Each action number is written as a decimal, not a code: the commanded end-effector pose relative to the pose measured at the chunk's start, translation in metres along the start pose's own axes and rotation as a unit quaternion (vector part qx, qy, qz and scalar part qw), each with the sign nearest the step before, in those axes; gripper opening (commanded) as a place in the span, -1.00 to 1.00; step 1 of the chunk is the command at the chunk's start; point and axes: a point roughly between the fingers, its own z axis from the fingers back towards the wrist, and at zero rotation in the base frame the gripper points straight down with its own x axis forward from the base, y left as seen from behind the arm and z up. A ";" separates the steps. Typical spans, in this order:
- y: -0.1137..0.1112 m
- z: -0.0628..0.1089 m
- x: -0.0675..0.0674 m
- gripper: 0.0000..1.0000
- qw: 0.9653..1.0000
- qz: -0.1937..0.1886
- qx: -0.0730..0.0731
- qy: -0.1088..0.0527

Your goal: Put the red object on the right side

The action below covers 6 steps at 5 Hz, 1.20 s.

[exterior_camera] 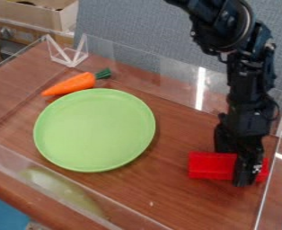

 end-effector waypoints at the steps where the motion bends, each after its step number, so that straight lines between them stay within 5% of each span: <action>1: 0.002 -0.012 -0.018 1.00 0.999 -0.011 -0.024 0.036; 5: -0.010 -0.012 -0.010 1.00 0.993 -0.084 -0.046 0.064; 6: -0.006 -0.012 -0.005 1.00 0.990 -0.112 -0.050 0.075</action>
